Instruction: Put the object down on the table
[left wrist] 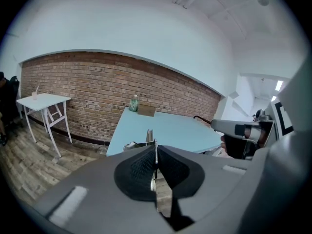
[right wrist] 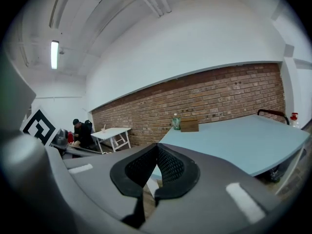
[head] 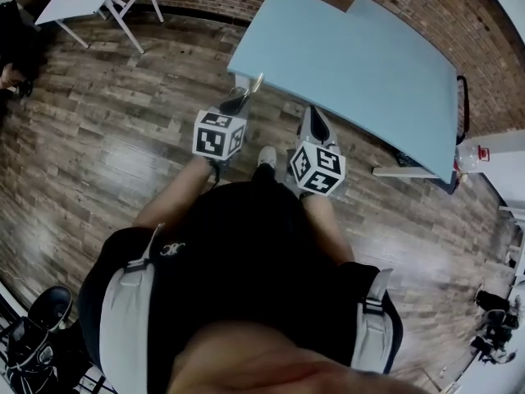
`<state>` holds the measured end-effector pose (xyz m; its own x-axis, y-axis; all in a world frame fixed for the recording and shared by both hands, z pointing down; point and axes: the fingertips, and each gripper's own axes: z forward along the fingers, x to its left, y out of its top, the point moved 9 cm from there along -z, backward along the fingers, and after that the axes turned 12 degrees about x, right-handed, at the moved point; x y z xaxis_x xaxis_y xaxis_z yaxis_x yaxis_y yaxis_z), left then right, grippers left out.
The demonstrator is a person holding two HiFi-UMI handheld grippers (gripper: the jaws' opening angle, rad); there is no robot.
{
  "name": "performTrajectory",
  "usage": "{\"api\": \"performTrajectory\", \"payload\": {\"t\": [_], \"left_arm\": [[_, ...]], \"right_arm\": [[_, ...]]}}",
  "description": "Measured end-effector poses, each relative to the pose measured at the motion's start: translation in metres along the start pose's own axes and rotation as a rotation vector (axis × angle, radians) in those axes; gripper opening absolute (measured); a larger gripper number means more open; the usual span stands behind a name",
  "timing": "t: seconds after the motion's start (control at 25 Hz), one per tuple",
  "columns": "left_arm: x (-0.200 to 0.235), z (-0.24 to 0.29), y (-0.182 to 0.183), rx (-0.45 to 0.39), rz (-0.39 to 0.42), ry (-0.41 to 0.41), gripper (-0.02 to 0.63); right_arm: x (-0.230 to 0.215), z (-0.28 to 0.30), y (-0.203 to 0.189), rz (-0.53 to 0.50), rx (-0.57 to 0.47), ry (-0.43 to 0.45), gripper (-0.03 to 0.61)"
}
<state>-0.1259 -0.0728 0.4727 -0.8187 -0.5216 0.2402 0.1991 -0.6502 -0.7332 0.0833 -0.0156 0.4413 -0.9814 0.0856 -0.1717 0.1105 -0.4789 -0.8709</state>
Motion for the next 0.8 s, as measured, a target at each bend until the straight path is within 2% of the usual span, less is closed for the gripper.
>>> {"api": "performTrajectory", "payload": {"t": [0.4,0.8], "left_arm": [[0.014,0.076,0.063,0.036,-0.034,0.004,0.006],[0.021,0.155,0.112,0.098,-0.062,0.037,0.006]], "right_arm": [[-0.051,0.076,0.049,0.01,0.046,0.013,0.014],[-0.111,0.141,0.079,0.042,0.102,0.041,0.014]]}}
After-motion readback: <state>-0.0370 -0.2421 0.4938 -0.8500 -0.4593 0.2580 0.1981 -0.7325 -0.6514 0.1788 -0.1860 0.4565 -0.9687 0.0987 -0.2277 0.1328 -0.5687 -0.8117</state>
